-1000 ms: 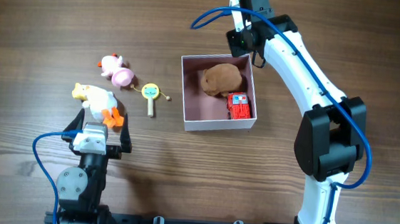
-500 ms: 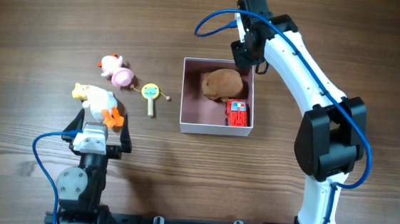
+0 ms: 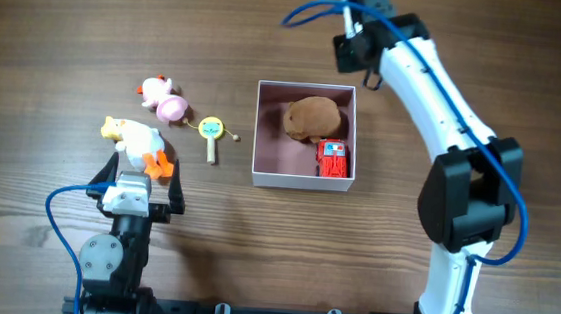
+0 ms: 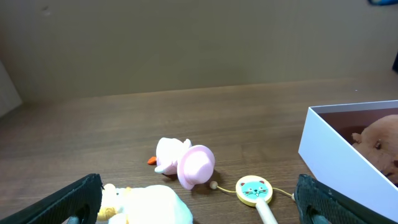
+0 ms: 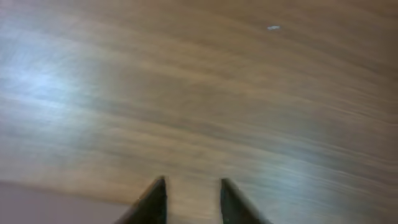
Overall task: Pack container
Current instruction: 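Open the right gripper and raise it back to the right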
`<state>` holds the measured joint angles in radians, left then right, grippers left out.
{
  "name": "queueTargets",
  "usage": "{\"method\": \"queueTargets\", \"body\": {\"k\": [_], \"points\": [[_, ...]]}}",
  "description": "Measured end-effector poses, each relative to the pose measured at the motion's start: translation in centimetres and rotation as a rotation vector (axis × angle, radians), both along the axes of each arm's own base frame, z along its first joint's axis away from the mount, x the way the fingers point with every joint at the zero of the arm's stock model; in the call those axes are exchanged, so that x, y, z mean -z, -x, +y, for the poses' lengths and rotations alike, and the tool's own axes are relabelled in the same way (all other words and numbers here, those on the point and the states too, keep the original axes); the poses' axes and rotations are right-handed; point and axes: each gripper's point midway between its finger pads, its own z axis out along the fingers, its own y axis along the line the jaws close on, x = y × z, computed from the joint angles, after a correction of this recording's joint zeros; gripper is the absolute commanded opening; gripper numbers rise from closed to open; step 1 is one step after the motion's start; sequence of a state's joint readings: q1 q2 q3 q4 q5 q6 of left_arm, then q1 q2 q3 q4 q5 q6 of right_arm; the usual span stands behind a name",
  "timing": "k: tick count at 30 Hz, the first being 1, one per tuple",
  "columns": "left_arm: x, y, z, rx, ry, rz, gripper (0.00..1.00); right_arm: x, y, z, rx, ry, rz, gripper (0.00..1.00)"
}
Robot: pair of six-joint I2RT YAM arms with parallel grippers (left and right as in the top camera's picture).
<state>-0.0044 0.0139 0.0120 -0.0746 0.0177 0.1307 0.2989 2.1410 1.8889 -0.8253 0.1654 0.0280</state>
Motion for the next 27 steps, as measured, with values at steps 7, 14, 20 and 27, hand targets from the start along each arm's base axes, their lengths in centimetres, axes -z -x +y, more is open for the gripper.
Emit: {"method": "queueTargets", "body": {"k": [7,14,20,27], "points": [[0.0,0.0,0.0,0.000,0.000,0.000,1.00,0.3,0.0,-7.9,0.158,0.008,0.055,0.79],[0.0,0.0,0.0,0.000,0.000,0.000,1.00,0.6,0.6,-10.6,0.213,0.015,0.091,1.00],[0.0,0.0,0.0,0.000,0.000,0.000,1.00,0.7,0.8,-14.8,0.295,0.013,0.099,0.99],[0.0,0.0,0.0,0.000,0.000,0.000,1.00,0.5,0.5,-17.3,0.344,0.008,0.082,1.00]]}}
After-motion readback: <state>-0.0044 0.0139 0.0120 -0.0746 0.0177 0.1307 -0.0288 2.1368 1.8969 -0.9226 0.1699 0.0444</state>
